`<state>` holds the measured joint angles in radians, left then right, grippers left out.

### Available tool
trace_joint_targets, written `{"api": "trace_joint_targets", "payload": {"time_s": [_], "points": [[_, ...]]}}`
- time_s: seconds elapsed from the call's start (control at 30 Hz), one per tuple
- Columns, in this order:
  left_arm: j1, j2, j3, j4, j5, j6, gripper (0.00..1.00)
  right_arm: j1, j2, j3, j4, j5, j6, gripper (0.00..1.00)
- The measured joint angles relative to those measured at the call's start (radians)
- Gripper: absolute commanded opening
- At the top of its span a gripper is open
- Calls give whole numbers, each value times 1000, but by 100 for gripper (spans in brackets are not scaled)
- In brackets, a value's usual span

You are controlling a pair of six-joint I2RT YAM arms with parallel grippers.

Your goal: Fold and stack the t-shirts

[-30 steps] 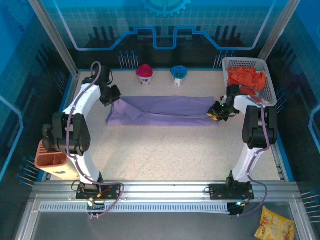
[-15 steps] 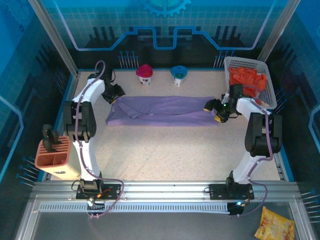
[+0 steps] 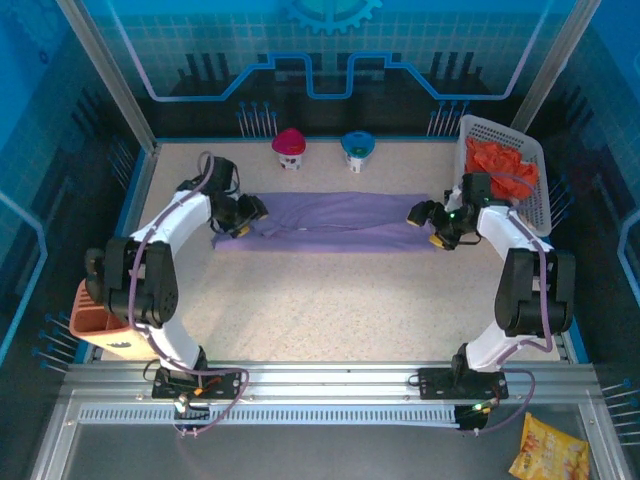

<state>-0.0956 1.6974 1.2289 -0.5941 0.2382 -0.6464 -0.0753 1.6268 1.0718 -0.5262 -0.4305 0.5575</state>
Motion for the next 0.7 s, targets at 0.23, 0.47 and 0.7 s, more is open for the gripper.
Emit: {"api": "trace_joint_targets", "payload": {"time_s": [0.23,0.47,0.7], "points": [[-47,-18,-81,90,23,-71,58,28,0,-25,3,3,-1,87],[-57,-13,-88,147,47,-109,58,4,70,-22,77,-152,14,94],[-62,-13,-87,153,48,-112,58,-16,178,-7,258,-364,126,96]]}}
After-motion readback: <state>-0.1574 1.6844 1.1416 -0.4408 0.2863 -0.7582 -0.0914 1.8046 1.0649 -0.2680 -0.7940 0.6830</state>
